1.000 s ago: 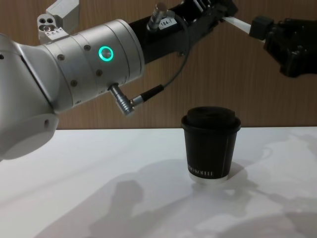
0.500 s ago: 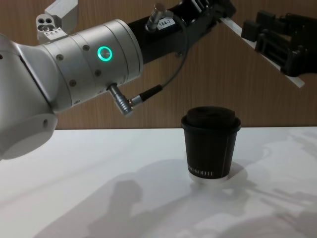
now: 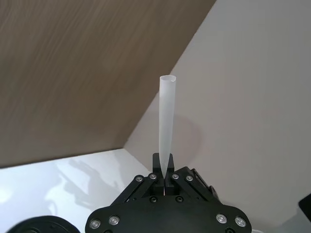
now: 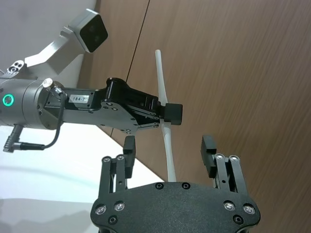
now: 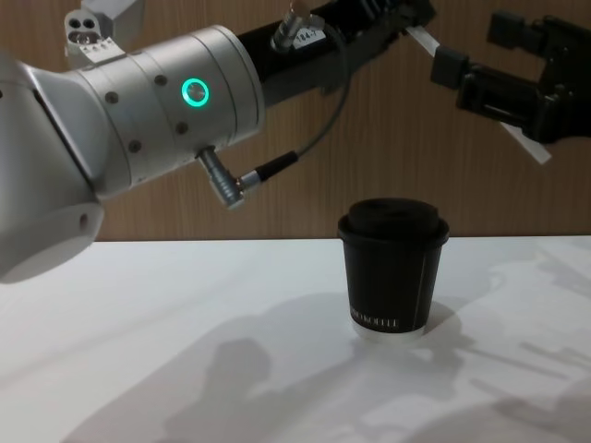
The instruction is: Pick up the straw with one hand, pass it to the other hand, and insert it into the cup.
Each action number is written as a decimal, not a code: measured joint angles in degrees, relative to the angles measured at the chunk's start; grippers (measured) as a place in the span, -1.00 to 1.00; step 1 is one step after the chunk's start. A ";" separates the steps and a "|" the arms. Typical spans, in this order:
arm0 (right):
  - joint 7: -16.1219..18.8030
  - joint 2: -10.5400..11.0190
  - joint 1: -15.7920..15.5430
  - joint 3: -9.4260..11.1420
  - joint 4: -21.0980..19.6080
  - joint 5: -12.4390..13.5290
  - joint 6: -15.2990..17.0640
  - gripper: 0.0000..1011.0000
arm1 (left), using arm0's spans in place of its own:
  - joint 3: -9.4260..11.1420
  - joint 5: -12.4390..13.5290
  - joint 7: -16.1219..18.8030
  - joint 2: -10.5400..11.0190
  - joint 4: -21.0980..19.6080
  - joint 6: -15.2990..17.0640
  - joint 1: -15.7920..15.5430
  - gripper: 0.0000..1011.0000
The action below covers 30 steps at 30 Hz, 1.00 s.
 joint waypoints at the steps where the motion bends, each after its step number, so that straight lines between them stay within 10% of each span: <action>1: 0.00 0.00 0.00 0.00 0.00 0.00 0.00 0.60 | 0.00 0.00 0.00 0.00 0.00 0.00 0.00 -0.99; 9: 0.00 0.00 0.00 0.00 0.00 0.00 0.02 0.97 | 1.08 5.93 2.33 1.56 -0.98 -3.20 -1.08 -0.99; 30: 0.00 0.00 0.00 0.00 0.00 0.00 0.02 0.98 | 4.14 22.24 7.67 6.07 -2.64 -5.70 -5.26 -0.99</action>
